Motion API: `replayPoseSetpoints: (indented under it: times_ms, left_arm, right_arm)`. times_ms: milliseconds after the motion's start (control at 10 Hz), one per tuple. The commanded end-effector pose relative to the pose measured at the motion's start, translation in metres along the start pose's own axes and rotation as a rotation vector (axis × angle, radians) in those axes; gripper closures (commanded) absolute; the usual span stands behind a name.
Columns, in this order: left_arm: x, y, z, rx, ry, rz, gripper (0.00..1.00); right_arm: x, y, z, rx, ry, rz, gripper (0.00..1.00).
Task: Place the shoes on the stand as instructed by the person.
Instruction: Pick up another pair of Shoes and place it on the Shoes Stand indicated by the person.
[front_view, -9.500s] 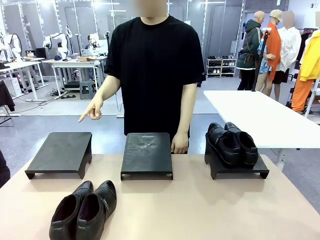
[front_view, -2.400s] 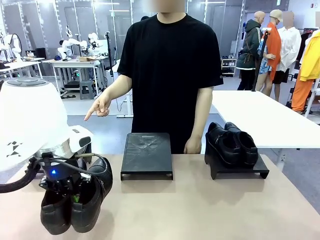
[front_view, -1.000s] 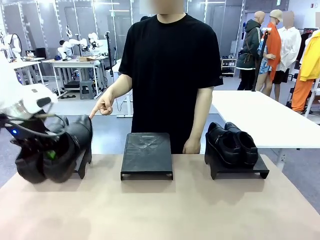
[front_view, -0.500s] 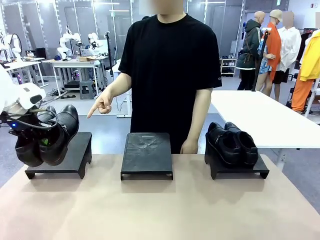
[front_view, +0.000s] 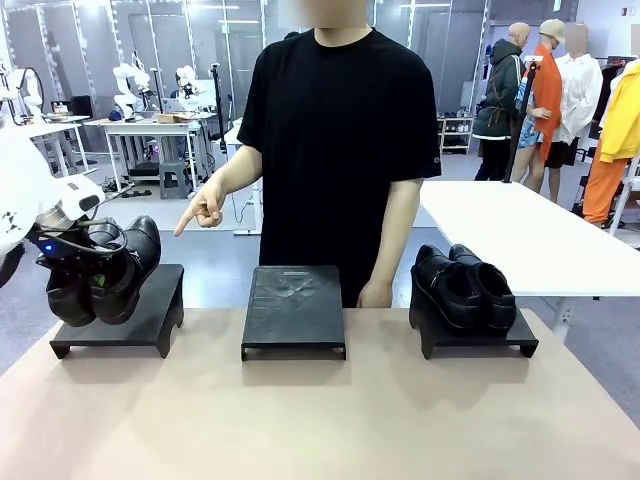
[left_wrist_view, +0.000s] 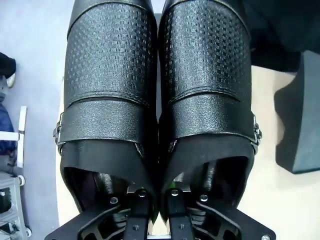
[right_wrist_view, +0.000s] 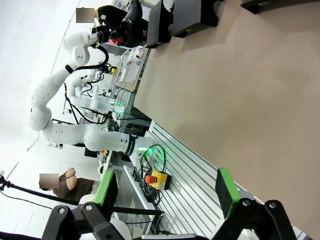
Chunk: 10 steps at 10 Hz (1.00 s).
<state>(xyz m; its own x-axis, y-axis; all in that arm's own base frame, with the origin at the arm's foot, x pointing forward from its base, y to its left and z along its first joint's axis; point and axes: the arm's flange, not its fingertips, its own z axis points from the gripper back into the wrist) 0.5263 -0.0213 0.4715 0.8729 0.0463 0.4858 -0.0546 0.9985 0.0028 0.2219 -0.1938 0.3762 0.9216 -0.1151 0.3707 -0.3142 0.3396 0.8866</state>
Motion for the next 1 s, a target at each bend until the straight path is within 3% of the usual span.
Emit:
replayPoseSetpoints:
  times_ms: [0, 900]
  left_arm:
    - [0.023, -0.001, -0.003, 0.006, -0.027, -0.031, 0.93]
    - [0.026, 0.007, -0.05, -0.045, 0.049, -0.05, 0.93]
  right_arm:
    - [0.001, 0.005, 0.0, 0.008, -0.009, 0.008, 0.0]
    - [0.001, 0.005, 0.0, 0.008, -0.009, 0.008, 0.0]
